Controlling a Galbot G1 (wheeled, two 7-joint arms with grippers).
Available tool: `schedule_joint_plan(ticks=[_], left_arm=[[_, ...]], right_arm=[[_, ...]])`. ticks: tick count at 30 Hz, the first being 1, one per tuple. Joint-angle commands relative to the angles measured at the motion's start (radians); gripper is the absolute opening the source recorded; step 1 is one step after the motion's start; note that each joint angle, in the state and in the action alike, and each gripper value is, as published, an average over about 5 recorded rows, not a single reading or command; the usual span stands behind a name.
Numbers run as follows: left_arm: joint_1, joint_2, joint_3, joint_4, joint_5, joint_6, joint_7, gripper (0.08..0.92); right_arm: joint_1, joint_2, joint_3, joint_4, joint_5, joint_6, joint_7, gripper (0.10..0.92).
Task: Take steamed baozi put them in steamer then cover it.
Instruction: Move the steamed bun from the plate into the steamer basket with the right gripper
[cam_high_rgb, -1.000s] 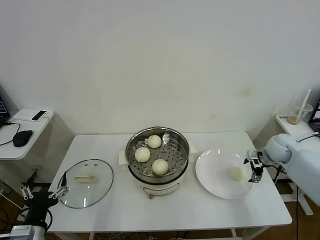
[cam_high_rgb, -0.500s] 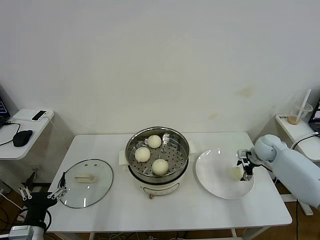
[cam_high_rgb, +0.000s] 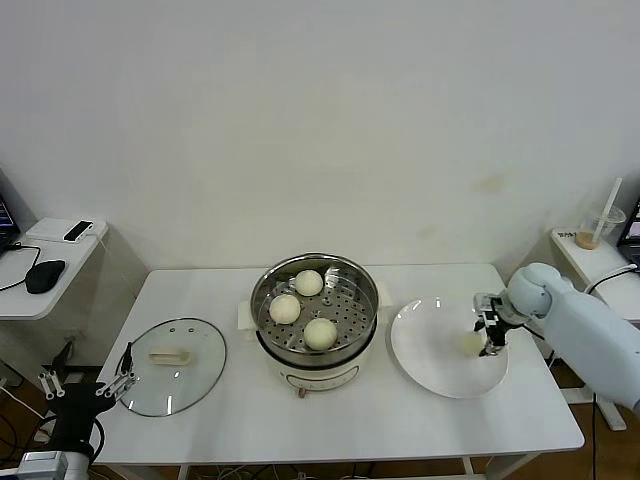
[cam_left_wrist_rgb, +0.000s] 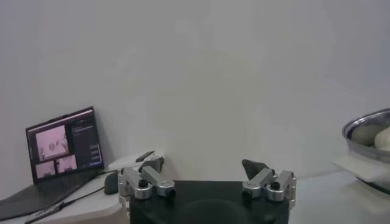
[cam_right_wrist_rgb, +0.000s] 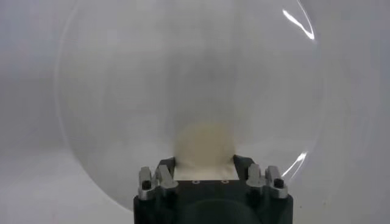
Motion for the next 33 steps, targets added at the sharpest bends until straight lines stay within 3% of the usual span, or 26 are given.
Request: schedule_joint_plan(ticks=[1, 10, 18, 33], left_arm=[[-0.003, 0.0, 0.002, -0.001, -0.001, 0.0, 0.0, 0.823], [-0.005, 0.01, 0.003, -0.007, -0.002, 0.002, 0.0, 0.823], [-0.014, 0.014, 0.005, -0.002, -0.003, 0.002, -0.001, 0.823], [-0.019, 0.012, -0.001, 0.016, -0.004, 0.0, -0.001, 0.823]], right_arm=[[0.16, -0.064, -0.114, 0.095, 0.092, -0.022, -0.034, 0.609], [0.514, -0.099, -0.33, 0.254, 0.291, -0.088, -0.042, 0.611], [0.778, 0.059, -0.492, 0.275, 0.481, -0.181, 0.029, 0.611], [0.726, 0.348, -0.613, 0.288, 0.681, -0.355, 0.179, 0.623]])
